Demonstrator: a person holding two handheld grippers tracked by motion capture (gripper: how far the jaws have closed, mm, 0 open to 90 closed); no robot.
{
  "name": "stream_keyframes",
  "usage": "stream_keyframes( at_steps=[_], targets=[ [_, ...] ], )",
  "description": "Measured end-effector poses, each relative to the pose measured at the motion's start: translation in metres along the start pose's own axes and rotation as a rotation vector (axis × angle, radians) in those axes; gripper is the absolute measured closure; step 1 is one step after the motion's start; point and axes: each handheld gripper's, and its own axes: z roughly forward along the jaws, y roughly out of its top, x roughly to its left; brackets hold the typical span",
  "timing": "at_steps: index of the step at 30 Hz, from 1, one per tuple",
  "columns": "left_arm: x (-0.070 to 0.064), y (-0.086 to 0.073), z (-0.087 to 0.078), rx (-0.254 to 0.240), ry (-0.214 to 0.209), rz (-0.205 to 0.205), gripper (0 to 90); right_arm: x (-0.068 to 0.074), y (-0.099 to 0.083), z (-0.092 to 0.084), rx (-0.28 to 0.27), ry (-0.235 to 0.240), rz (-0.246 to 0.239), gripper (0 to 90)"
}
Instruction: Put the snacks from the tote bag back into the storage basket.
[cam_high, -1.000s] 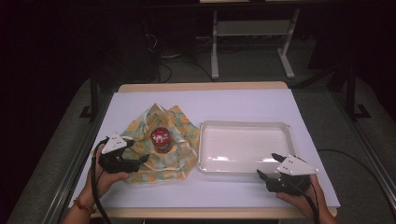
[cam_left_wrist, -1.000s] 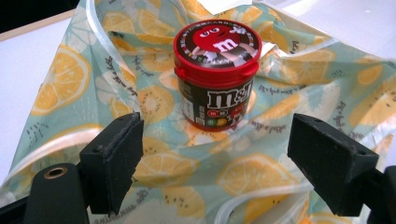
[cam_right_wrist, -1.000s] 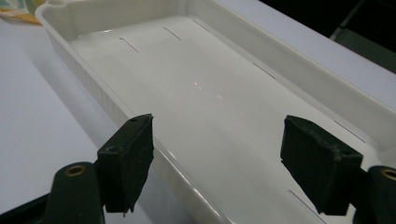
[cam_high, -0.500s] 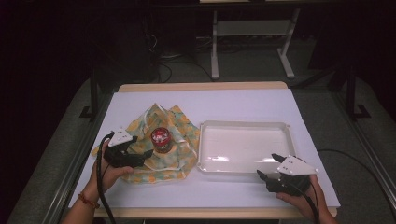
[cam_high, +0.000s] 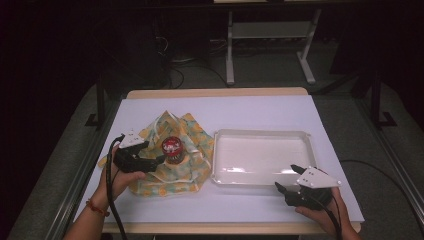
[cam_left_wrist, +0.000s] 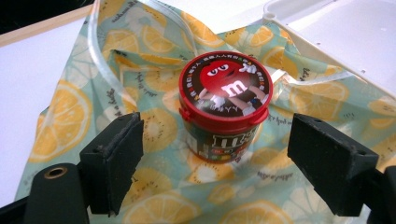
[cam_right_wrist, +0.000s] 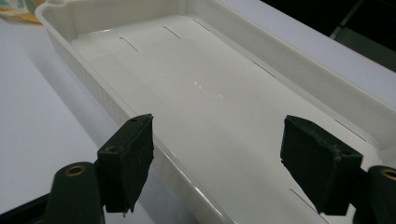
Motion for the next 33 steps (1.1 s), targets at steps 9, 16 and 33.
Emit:
stream_keyframes(
  at_steps=[9, 16, 33],
  targets=[
    [-0.002, 0.004, 0.010, 0.028, -0.005, 0.005, 18.1, 0.000, 0.000, 0.000, 0.000, -0.001, 0.001, 25.0],
    [-0.003, 0.008, 0.016, 0.044, -0.012, 0.007, 18.1, 0.000, 0.000, 0.000, 0.002, 0.000, 0.003, 25.0],
    [-0.007, 0.020, 0.033, 0.078, 0.004, -0.028, 18.3, 0.000, 0.000, 0.000, 0.001, 0.001, 0.004, 25.0]
  ],
)
